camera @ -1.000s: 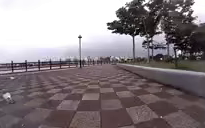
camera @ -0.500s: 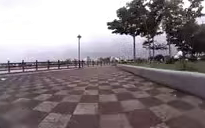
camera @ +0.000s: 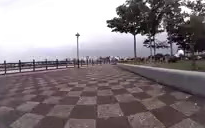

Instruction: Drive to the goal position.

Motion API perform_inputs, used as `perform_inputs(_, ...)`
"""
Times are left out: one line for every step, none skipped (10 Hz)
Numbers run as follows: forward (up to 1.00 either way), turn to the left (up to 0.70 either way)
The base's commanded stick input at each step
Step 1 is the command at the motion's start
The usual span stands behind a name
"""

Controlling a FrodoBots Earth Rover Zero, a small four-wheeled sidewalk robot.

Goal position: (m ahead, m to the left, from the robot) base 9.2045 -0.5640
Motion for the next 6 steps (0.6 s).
perform_inputs(1.00,0.00)
perform_inputs(1.00,0.00)
perform_inputs(1.00,0.00)
perform_inputs(1.00,0.00)
perform_inputs(1.00,0.00)
perform_inputs(1.00,0.00)
